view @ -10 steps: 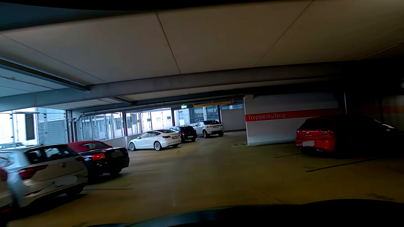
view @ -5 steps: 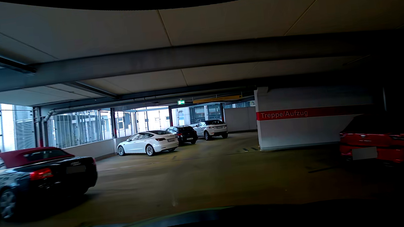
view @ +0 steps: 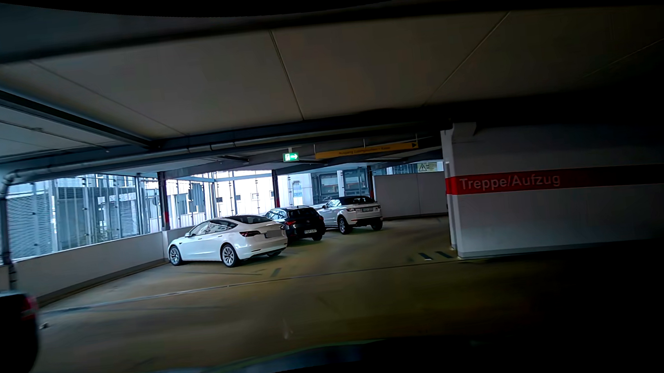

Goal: Follow the waypoints while adhering to traffic rules and regulations

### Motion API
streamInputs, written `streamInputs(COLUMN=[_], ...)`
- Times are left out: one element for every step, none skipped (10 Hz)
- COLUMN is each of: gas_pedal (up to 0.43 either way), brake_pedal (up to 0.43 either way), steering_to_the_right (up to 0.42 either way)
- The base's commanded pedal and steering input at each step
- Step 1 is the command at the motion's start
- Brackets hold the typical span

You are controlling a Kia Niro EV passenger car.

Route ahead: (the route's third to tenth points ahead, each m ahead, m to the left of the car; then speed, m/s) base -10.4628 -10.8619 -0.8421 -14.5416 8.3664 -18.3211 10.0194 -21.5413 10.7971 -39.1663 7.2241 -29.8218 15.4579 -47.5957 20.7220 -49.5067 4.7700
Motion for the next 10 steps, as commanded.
streamInputs(gas_pedal=[0.000, 0.000, 0.000, 0.000, 0.000, 0.000, 0.000, 0.000, 0.000, 0.000], brake_pedal=[0.110, 0.104, 0.110, 0.110, 0.116, 0.116, 0.116, 0.122, 0.122, 0.122], steering_to_the_right=[-0.005, -0.005, -0.004, 0.000, 0.009, 0.019, 0.028, 0.041, 0.055, 0.070])
